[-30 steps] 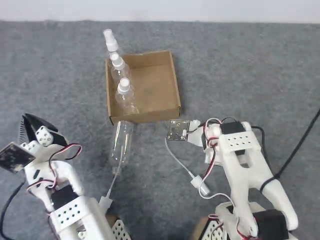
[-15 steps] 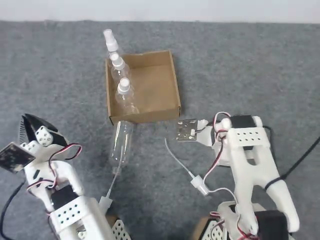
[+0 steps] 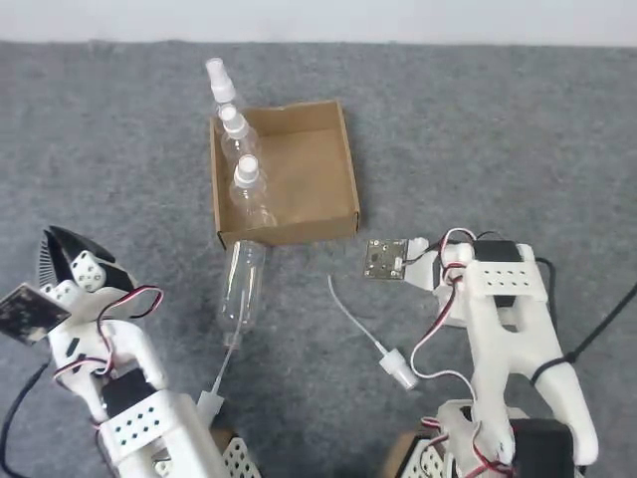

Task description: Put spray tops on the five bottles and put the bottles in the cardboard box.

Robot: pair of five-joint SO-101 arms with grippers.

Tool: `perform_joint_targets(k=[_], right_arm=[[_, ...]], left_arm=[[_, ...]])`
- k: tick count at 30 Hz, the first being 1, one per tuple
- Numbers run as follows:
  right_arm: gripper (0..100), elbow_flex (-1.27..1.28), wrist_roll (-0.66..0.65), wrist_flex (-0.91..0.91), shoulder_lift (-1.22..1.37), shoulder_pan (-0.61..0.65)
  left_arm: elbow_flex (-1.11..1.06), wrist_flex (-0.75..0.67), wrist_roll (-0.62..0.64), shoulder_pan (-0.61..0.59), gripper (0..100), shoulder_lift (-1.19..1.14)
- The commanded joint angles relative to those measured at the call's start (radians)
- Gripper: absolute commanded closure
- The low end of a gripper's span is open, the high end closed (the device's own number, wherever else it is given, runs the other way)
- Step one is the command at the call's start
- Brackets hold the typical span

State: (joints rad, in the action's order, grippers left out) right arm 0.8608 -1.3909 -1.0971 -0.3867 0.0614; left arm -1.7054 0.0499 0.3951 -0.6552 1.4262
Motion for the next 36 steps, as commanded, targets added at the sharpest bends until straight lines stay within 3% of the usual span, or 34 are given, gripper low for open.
perform_joint_targets(k=[1,12,29,36], right_arm=[[65.5,0.008,-0.002,0.068,0.093,-0.021],[65.6,-0.009,0.215,0.174,0.189,-0.005],[65.6,-0.086,0.852,0.170,0.199,0.117],[65.6,-0.101,1.000,0.174,0.200,0.130]], left_arm=[[0.013,0.003,-0.008,0.005,99,0.012],[0.013,0.003,-0.008,0.005,99,0.012],[0.013,0.003,-0.008,0.005,99,0.012],[0.013,0.003,-0.008,0.005,99,0.012]])
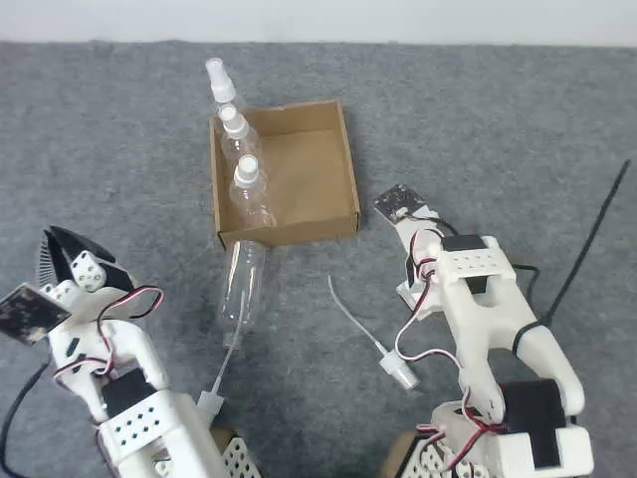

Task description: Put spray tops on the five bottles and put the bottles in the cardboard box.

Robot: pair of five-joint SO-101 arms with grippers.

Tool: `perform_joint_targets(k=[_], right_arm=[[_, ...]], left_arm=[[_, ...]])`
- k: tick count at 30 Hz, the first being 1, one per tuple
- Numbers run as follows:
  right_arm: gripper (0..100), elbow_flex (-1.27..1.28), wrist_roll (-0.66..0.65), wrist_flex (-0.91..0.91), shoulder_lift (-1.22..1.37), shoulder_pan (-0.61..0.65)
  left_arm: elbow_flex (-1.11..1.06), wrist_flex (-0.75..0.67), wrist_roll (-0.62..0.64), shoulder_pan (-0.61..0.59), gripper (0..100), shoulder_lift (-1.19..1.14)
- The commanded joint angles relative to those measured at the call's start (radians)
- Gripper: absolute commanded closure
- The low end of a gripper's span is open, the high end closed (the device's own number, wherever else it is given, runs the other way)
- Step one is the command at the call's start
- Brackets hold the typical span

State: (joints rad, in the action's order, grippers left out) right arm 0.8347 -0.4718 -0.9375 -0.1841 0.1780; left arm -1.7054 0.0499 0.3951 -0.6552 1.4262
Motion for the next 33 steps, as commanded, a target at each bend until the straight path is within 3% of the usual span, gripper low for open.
perform_joint_targets(k=[1,13,20,33], right_arm=[[65.6,-0.077,0.101,0.015,-0.002,0.013],[65.6,-0.075,0.267,0.101,-0.002,0.016],[65.6,-0.149,0.253,0.021,-0.004,0.016],[65.6,-0.235,0.075,-0.124,-0.013,0.018]], left_arm=[[0.013,0.003,-0.008,0.005,99,0.012],[0.013,0.003,-0.008,0.003,99,0.012],[0.013,0.003,-0.008,0.003,99,0.012],[0.013,0.003,-0.008,0.002,99,0.012]])
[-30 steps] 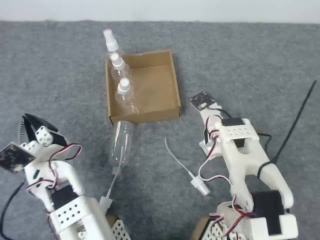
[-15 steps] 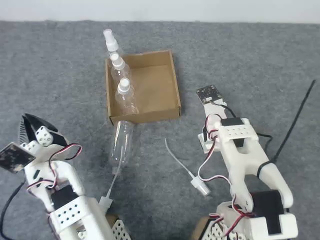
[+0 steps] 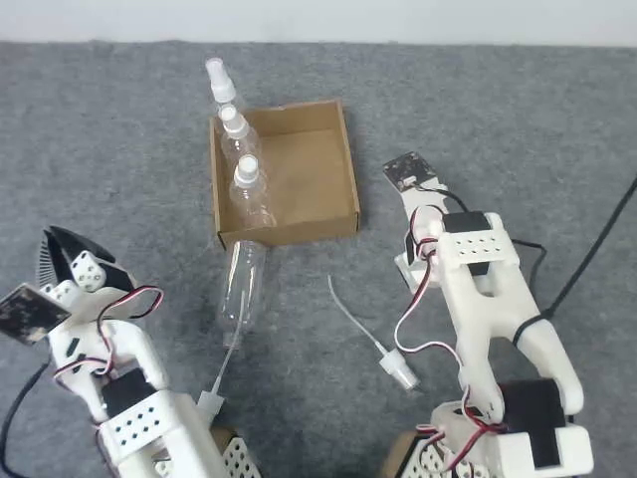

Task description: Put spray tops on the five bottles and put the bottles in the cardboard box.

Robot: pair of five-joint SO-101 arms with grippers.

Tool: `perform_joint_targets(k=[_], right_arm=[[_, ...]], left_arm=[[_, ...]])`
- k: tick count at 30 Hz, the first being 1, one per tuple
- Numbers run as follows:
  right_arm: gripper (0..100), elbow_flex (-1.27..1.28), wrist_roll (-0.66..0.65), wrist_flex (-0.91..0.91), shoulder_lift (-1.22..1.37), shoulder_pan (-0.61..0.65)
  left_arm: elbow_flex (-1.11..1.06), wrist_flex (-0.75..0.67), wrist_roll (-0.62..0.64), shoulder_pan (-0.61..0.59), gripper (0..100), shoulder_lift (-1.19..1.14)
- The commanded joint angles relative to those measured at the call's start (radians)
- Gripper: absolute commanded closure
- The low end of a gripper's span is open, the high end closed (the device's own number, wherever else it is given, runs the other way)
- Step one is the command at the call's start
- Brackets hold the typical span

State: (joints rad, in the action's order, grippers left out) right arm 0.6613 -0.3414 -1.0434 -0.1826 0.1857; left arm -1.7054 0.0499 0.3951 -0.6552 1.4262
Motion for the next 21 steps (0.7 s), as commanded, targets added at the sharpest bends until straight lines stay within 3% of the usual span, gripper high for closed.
perform_joint_targets(k=[1,10,21], right_arm=[[65.6,-0.061,-0.078,-0.018,-0.015,0.010],[65.5,-0.060,-0.318,-0.019,-0.007,0.002],[65.5,-0.037,-0.508,-0.018,-0.002,-0.001]], left_arm=[[0.013,0.003,-0.008,0.002,99,0.012],[0.013,0.003,-0.008,0.003,99,0.012],[0.013,0.005,-0.008,0.003,99,0.012]])
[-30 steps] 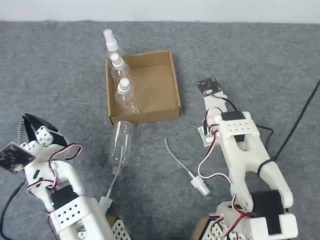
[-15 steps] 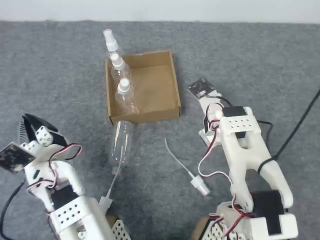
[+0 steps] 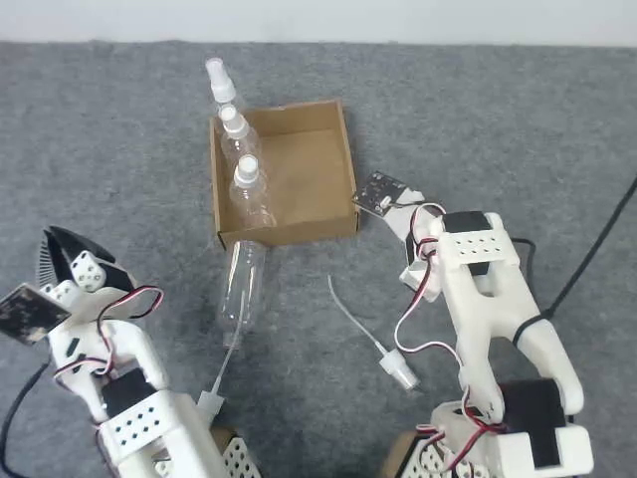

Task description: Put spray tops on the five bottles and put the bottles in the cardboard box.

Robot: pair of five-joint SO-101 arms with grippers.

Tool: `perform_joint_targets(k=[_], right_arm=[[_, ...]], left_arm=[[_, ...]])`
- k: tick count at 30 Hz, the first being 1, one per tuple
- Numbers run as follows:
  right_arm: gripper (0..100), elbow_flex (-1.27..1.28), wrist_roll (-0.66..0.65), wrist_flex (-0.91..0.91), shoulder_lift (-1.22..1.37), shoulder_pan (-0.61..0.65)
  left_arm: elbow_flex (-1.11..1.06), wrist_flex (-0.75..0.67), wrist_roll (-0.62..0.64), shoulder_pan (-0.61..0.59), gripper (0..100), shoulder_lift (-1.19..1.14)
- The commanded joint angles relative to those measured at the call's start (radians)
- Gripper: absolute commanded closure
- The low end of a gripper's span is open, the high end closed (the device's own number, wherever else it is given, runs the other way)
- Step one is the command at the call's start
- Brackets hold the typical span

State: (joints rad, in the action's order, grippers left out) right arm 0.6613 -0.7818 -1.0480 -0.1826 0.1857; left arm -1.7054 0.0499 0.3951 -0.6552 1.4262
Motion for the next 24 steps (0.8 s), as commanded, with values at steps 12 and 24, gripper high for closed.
perform_joint_targets(k=[12,24], right_arm=[[65.5,0.008,-0.160,-0.013,-0.002,-0.038],[65.5,0.055,-0.192,-0.005,-0.002,-0.094]], left_arm=[[0.013,0.005,-0.008,0.003,99,0.012],[0.013,0.005,-0.008,0.002,99,0.012]])
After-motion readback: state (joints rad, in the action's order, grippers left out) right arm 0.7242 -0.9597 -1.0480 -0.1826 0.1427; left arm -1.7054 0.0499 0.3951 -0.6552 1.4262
